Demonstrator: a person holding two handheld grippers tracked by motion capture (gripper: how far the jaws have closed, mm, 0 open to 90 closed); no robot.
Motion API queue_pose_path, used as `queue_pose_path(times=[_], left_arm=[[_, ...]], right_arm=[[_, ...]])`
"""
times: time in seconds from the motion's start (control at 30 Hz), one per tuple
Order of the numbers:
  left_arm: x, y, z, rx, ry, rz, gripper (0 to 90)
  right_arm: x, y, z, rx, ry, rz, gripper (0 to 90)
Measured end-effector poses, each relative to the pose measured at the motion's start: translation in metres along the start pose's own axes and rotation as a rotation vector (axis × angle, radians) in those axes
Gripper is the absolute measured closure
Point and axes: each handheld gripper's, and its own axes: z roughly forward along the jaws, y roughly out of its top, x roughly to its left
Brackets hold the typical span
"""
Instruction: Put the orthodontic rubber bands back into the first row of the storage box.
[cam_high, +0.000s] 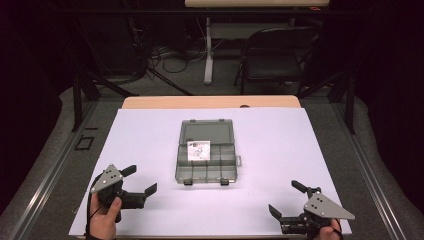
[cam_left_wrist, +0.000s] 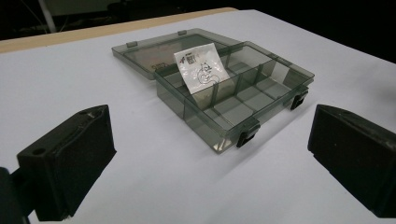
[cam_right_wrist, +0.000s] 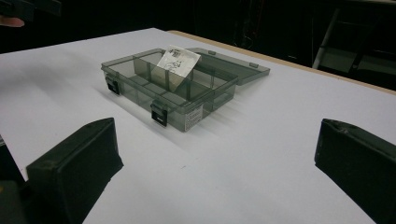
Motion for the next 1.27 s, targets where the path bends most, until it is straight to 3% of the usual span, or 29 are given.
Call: queue_pose_path(times=[0.3,1.27], left_arm=[[-0.0019,-0.0043,0.0067,0.022,0.0,0.029,0.6],[0.0023,-0.0072,0.0095,0.031,0.019,0.023,0.7]], right_arm=[[-0.0003,-0.0001,0.0,0.003,0.003,-0.001,0.0],[-0.0008,-0.0008,0.0012,0.006,0.008,0.004,0.0]])
